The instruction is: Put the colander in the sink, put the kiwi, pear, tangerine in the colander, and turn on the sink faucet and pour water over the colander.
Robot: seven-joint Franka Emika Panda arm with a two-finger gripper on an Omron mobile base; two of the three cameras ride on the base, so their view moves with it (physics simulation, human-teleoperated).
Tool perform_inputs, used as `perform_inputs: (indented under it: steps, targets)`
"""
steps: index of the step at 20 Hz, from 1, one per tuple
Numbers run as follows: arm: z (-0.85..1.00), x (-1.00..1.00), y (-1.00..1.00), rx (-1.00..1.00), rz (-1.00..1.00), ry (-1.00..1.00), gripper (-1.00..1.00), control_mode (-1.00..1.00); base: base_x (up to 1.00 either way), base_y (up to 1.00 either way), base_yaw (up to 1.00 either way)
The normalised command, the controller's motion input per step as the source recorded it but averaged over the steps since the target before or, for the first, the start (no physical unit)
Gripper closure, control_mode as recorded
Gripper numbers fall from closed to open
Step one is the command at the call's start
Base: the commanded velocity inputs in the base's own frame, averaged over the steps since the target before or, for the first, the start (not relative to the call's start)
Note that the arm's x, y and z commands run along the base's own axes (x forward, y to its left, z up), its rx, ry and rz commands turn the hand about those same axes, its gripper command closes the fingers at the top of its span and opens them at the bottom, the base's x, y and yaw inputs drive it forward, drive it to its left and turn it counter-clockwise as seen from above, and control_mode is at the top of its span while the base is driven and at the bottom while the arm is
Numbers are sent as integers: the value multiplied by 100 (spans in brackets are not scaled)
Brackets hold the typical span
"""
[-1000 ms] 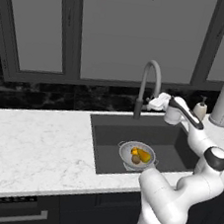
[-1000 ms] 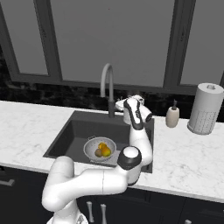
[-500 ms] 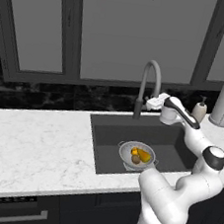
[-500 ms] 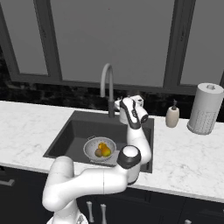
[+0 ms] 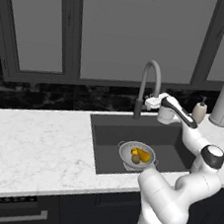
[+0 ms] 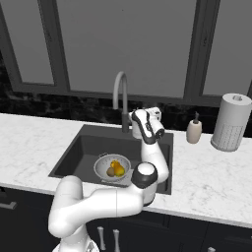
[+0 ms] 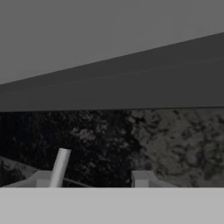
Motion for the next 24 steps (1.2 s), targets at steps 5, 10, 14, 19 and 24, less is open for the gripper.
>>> perform_inputs:
  steps: [5,10,14,19,24]
  targets:
    - [-15,5,-27,0,-1,0,100,-100,0,0,0]
    - [-23,1,-48,0,-3,0,100,-100,0,0,0]
    - [-19,11,-58,0,-6,0,100,-100,0,0,0]
    - [-16,18,-66,0,-7,0,100,-100,0,0,0]
    - [-19,13,-73,0,-8,0,100,-100,0,0,0]
